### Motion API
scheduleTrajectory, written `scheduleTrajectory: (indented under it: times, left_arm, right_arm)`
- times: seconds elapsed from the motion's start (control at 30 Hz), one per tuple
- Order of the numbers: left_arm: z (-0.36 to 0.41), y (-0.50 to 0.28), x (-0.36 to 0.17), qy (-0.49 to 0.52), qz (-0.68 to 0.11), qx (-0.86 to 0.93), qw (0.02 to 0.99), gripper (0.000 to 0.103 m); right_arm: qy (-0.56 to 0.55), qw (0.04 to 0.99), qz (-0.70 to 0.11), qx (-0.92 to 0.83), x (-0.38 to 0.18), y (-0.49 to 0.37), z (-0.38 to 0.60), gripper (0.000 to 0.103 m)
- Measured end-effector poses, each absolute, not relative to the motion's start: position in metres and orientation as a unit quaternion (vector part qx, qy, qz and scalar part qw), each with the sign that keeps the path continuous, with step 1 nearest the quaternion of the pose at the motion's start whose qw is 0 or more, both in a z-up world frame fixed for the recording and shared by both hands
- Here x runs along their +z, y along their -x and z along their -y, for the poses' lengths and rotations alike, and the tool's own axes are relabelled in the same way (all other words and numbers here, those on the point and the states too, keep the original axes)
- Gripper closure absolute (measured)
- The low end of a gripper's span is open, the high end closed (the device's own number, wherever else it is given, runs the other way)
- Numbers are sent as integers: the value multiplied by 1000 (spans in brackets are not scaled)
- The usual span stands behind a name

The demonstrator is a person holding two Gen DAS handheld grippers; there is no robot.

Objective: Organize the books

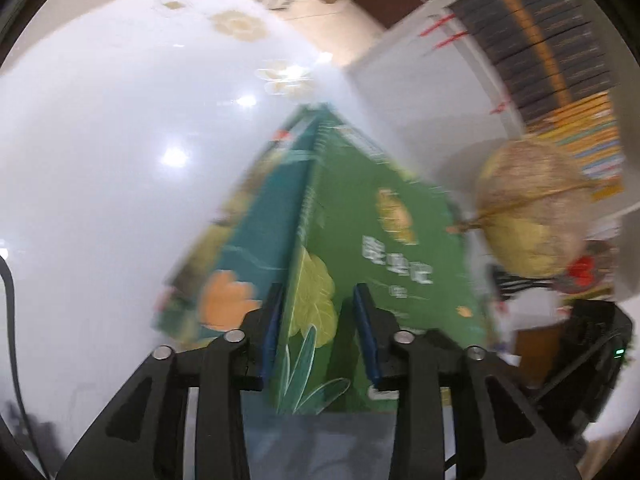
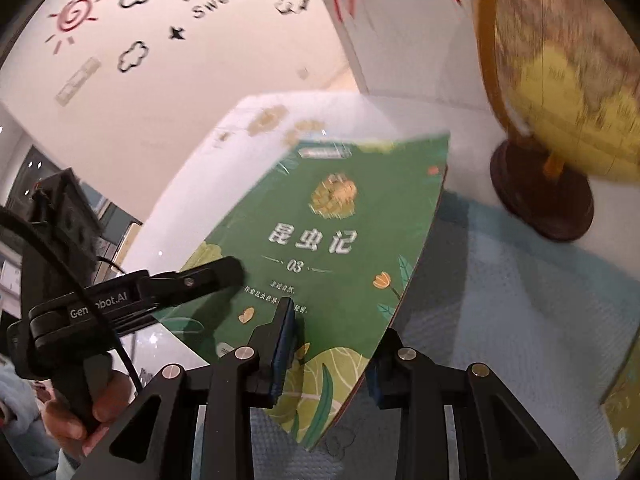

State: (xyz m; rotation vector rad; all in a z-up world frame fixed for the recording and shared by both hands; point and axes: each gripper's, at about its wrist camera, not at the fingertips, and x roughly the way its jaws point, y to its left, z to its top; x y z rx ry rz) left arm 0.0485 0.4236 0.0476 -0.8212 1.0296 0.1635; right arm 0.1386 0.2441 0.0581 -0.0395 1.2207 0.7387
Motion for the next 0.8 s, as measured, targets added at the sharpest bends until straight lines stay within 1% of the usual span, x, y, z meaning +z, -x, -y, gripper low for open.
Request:
scheduleTrajectory:
  times: [0.13,0.27,0.33,0.37,0.4,0.43,0.47,0.57,0.67,0.7,0.77,0.8]
  left_arm:
    - [-426,-33,54,361,-480,115,791,60]
    - [-427,-20,66,334,-465,155,805,60]
    - [-427,-15,71,326,-458,173,809,60]
    - [-427,-12,72,326,-456,174,810,58]
    - [-428,-10,72,329,-456,170,809,57]
    - [-424,-9,72,328,-462,161,808,57]
    - [-419,-10,74,321,-469,154,808,57]
    - [-389,-5,85,277,-469,137,827,57]
    - [-349,-4,92,259,-469,80,840,57]
    - [-331,-5,94,250,-475,52,842,55]
    - [-287,-10,94,215,-497,-2,841,47]
    - [-262,-11,94,195,-506,-28,840,46]
  right_arm:
    - [18,753,-574,321,47,-138,-244,70]
    - [86,761,-554,325,58,-118,-257,65]
    - [102,758,-550,336,60,-110,-263,61]
    - [105,750,-553,346,59,-107,-267,59]
    - [111,742,-559,354,56,-104,-269,54]
    - [119,737,-564,354,52,-101,-269,51]
    - [134,732,-567,353,48,-95,-266,51]
    - [153,735,-553,361,53,-69,-238,52]
    - [149,747,-552,340,54,-40,-190,46]
    - [148,752,-556,322,50,-28,-165,45]
    - [136,751,-579,288,41,-11,-124,45]
    - [122,748,-598,261,35,2,-91,45]
